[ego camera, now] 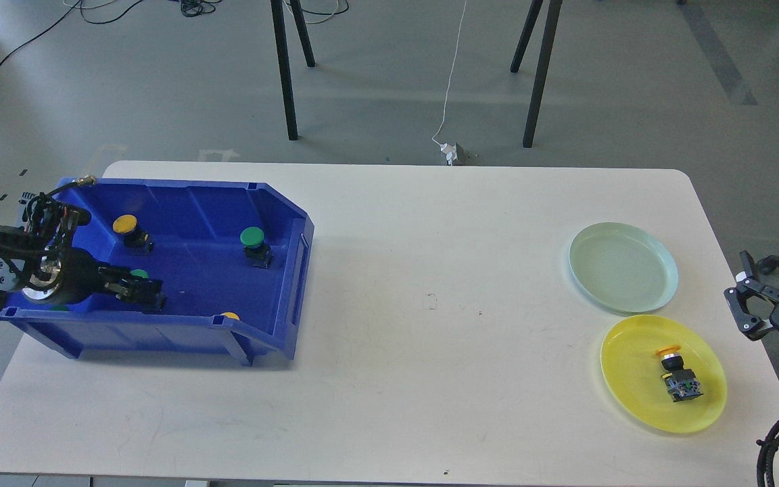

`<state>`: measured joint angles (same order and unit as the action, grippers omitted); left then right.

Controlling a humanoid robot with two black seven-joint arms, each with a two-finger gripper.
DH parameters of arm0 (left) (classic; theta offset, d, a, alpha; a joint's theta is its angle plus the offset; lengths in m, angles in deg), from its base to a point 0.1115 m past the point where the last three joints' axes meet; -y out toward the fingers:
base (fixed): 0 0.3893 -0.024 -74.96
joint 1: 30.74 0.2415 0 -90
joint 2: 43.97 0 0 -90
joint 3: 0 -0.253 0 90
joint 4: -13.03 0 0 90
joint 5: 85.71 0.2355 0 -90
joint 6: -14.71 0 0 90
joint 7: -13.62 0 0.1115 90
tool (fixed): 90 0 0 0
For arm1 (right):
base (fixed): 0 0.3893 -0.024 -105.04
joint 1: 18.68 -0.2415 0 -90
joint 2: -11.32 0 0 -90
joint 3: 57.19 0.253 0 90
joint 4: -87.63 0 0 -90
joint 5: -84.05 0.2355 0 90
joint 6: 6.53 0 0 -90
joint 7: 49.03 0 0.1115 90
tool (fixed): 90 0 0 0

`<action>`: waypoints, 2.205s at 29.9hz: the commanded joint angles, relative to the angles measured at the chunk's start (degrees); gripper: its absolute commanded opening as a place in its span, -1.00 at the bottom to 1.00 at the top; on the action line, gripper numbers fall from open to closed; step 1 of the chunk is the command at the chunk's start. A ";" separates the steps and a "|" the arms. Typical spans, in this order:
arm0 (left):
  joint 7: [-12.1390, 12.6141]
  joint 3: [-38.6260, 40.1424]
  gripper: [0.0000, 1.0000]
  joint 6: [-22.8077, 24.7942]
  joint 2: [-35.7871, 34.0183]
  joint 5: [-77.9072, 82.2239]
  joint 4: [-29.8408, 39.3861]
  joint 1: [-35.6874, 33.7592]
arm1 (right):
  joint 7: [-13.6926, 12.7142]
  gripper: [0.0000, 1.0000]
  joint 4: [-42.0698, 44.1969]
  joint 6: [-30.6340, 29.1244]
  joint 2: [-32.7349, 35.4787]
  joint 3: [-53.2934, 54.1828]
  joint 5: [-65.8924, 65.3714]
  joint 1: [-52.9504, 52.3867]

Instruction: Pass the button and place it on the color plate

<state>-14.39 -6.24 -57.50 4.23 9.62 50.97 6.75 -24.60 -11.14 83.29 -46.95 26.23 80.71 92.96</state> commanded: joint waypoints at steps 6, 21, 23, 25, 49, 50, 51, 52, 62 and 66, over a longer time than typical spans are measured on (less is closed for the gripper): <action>0.01 0.00 -1.00 -1.88 0.23 2.85 -1.38 0.21 | 0.00 0.98 0.16 0.01 0.00 0.08 0.00 0.60; 0.01 17.05 -0.98 3.48 -15.15 -22.96 35.69 -5.41 | -0.61 0.98 1.30 -0.08 4.47 -6.14 -16.57 -7.12; 0.01 17.32 -0.97 3.22 -12.71 -30.69 38.42 -5.33 | -0.53 0.98 2.09 0.01 4.66 -11.67 -24.58 -10.98; 0.01 17.41 -0.97 2.87 -8.49 -39.03 39.57 -5.33 | -0.44 0.98 2.01 0.01 4.74 -18.26 -27.16 -16.60; 0.01 19.34 -0.90 -0.48 5.68 -52.52 34.30 -1.11 | 0.53 0.98 22.66 -1.49 -13.35 -56.96 -20.22 -61.89; 0.01 19.34 -0.90 -0.48 5.68 -52.52 34.30 -1.11 | 0.70 0.98 22.66 -1.57 -13.88 -56.96 -19.87 -61.98; 0.01 19.34 -0.90 -0.39 5.68 -52.52 34.30 -1.11 | 1.14 0.98 22.66 -1.57 -14.32 -56.96 -19.34 -61.98; 0.01 19.34 -0.90 -0.39 5.68 -52.52 34.30 -1.11 | 1.67 0.98 22.66 -1.57 -14.50 -56.96 -18.99 -62.15; 0.01 19.34 -0.89 -0.30 5.77 -52.52 34.04 -1.11 | 2.90 0.94 23.01 -7.11 -14.59 -57.31 -18.10 -63.83; 0.01 19.34 -0.89 -0.30 5.77 -52.43 33.95 -1.11 | 2.90 0.79 23.80 -7.20 -14.68 -57.40 -18.10 -64.18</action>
<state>-14.38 13.10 -57.80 9.99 -42.91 84.99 5.64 -21.69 12.09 76.23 -61.55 -31.14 62.61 29.02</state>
